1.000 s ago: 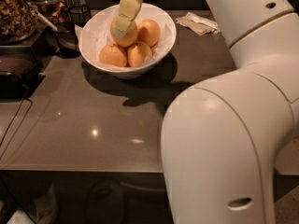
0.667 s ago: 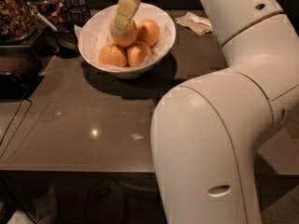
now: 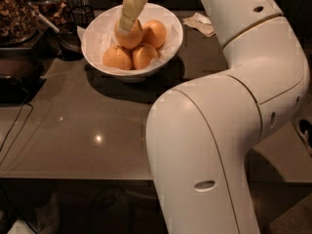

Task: Pick orange from white bowl

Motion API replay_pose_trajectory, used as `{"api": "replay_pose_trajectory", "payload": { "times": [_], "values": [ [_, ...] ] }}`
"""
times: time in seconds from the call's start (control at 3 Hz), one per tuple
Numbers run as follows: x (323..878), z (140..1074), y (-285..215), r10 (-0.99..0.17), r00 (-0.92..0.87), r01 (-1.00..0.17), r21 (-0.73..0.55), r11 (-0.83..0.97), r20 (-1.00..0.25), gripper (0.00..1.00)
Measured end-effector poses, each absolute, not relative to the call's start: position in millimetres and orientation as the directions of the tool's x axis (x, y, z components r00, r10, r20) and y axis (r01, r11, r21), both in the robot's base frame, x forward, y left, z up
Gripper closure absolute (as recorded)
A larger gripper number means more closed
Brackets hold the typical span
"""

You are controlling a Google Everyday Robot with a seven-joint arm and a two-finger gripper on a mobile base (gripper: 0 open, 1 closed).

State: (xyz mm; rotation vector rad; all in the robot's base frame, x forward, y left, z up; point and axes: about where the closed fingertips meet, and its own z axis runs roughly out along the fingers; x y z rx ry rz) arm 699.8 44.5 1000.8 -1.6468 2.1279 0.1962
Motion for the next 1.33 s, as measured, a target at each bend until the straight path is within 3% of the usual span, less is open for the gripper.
{"api": "replay_pose_trajectory", "payload": {
  "times": [1.33],
  "values": [
    [723, 958, 42, -0.888, -0.257, -0.943, -0.104, 0.318, -0.382, 0.30]
  ]
}}
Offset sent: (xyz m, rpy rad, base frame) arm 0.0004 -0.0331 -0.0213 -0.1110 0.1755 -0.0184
